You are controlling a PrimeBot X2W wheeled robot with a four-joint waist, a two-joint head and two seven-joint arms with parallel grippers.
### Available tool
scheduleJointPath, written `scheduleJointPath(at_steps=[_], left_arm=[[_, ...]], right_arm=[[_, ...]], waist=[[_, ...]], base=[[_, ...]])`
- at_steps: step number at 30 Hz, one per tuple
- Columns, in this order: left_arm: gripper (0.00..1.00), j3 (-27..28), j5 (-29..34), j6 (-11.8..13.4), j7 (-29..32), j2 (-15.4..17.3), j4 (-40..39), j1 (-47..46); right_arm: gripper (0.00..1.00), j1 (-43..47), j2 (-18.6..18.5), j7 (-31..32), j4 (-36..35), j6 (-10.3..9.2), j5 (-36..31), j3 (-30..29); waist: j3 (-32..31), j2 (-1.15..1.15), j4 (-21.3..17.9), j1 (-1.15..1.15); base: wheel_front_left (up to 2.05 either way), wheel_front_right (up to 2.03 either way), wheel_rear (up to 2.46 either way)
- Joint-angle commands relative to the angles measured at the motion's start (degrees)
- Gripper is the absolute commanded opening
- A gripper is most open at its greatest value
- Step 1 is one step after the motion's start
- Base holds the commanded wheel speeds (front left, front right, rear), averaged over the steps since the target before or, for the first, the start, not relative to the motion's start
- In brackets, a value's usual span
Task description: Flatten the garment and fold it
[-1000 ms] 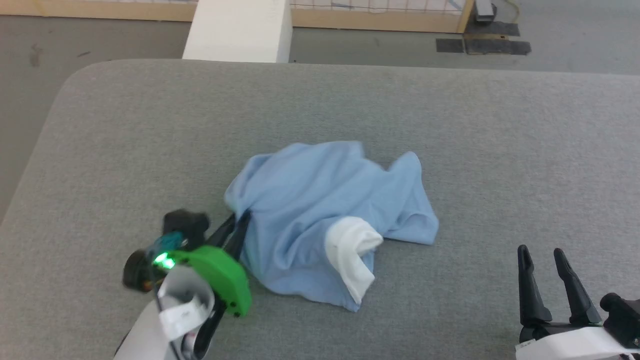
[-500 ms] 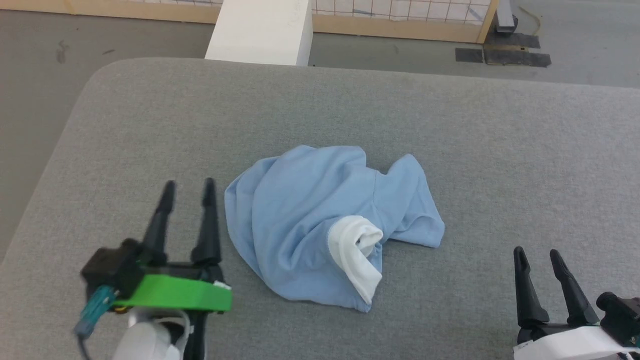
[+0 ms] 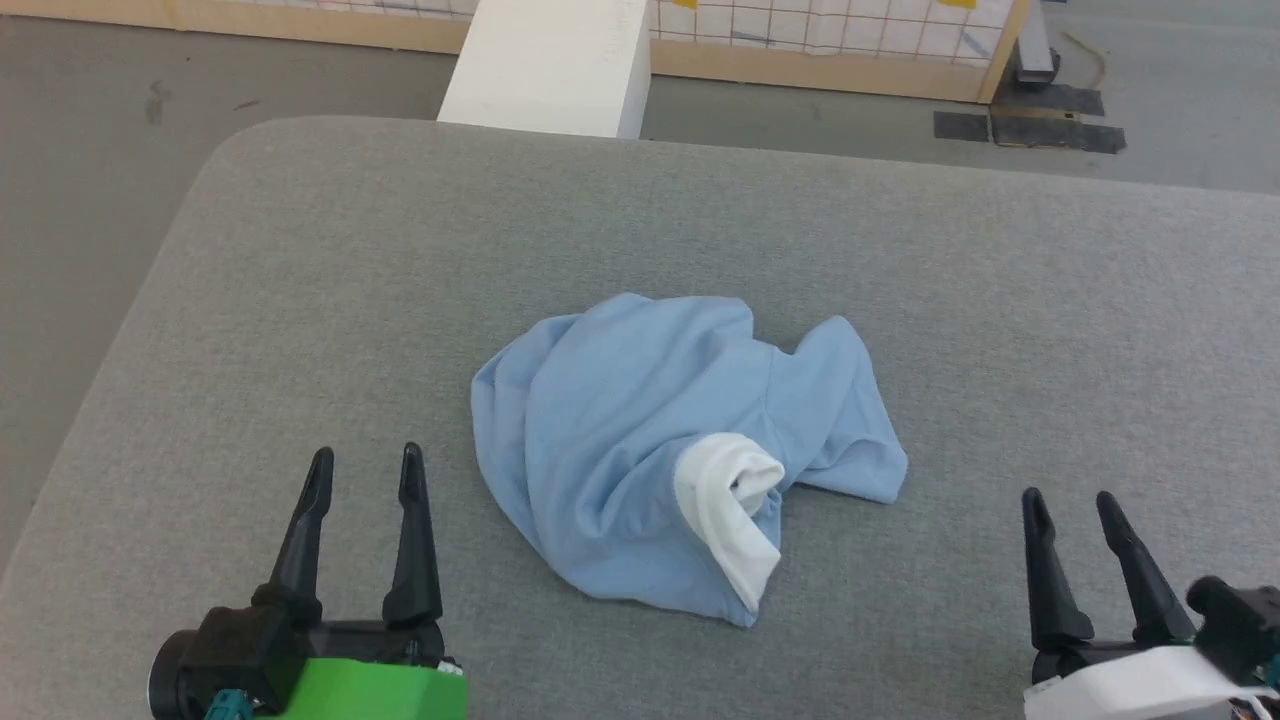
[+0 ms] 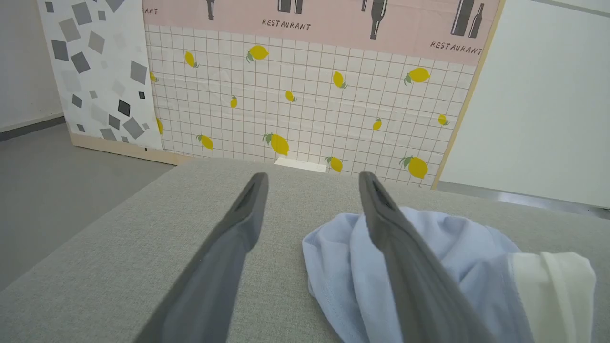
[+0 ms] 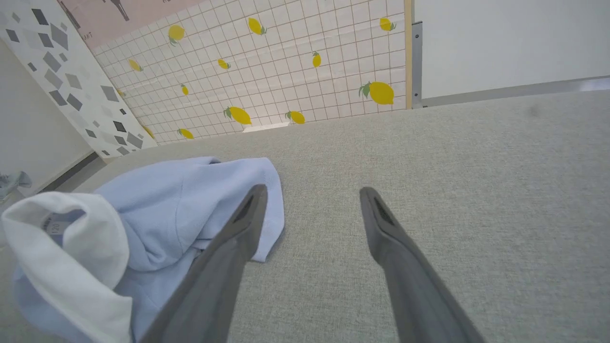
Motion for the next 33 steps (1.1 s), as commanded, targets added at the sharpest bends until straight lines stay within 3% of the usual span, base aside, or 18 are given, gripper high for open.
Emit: scheduleJointPath(at_steps=[1, 8, 14, 17, 22, 27, 28, 29, 33], left_arm=[[1.0, 0.0, 0.5, -0.4, -0.2, -0.3, 0.1, 0.3], [1.0, -1.2, -1.0, 0.1, -0.2, -0.3, 0.4, -1.1], [1.0, -3.4, -2.5, 0.5, -0.2, -0.3, 1.0, -2.8], [1.0, -4.4, -3.3, 0.5, -0.2, -0.3, 1.5, -4.0], [1.0, -5.3, -4.1, 0.9, -0.2, -0.4, 2.3, -4.9], [1.0, -5.6, -4.5, 1.3, -0.2, -0.4, 2.6, -5.1], [1.0, -5.6, -4.5, 1.4, -0.2, -0.4, 2.6, -5.1], [1.0, -5.6, -4.5, 1.5, -0.2, -0.4, 2.6, -5.2], [1.0, -5.5, -4.5, 1.6, -0.2, -0.4, 2.8, -5.3]], right_arm=[[1.0, -0.8, 0.1, 0.8, -0.8, -0.08, -1.2, 0.4], [1.0, -9.6, 0.1, 9.8, -4.0, -0.08, -5.6, 1.3], [1.0, -19.7, -1.2, 32.1, 1.0, -0.08, -8.4, 3.1], [1.0, -23.5, -4.0, 42.0, 4.8, -0.08, -9.3, 4.7], [1.0, -26.5, -5.1, 50.5, 11.7, -0.08, -10.2, 3.7], [1.0, -27.5, -3.9, 52.7, 16.7, -0.08, -9.6, 5.0], [0.36, -27.8, -3.6, 52.4, 17.4, -0.08, -9.5, 5.1], [0.04, -28.0, -3.5, 52.0, 17.9, -0.08, -9.7, 5.3], [0.0, -29.0, -4.0, 49.7, 20.1, -0.08, -10.5, 5.5]], waist=[[0.1, 0.0, 0.6, 0.0], [1.6, 0.0, 1.9, 0.0], [3.6, 0.0, 3.7, 0.0], [4.5, 0.0, 5.5, 0.0], [5.3, 0.0, 8.3, 0.0], [5.5, 0.0, 10.3, 0.0], [5.6, 0.0, 10.4, 0.0], [5.6, 0.0, 10.4, 0.0], [5.2, 0.0, 9.5, 0.0]], base=[[0.0, 0.0, 0.0], [0.0, 0.0, 0.0], [0.0, 0.0, 0.0], [0.0, 0.0, 0.0], [0.0, 0.0, 0.0], [0.0, 0.0, 0.0], [0.0, 0.0, 0.0], [0.0, 0.0, 0.0], [0.0, 0.0, 0.0]])
